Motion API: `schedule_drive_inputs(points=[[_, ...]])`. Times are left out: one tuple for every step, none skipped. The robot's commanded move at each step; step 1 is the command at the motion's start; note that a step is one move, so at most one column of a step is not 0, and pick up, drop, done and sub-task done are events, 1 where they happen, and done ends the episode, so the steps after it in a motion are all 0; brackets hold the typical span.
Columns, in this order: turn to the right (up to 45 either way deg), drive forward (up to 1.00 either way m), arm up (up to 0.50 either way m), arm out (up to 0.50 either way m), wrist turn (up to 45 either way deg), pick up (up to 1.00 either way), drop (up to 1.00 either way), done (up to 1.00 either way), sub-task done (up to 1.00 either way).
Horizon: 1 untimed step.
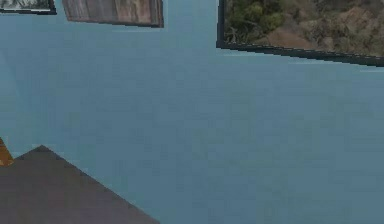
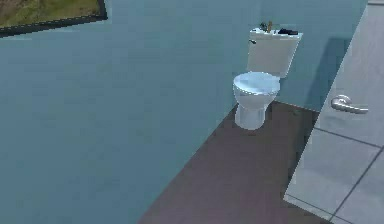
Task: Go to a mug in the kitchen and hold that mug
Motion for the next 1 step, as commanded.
schedule_drive_inputs(points=[[0.0, 0.35, 0.00, 0.00, 0.0, 0.00, 0.00, 0.00, 0.00]])
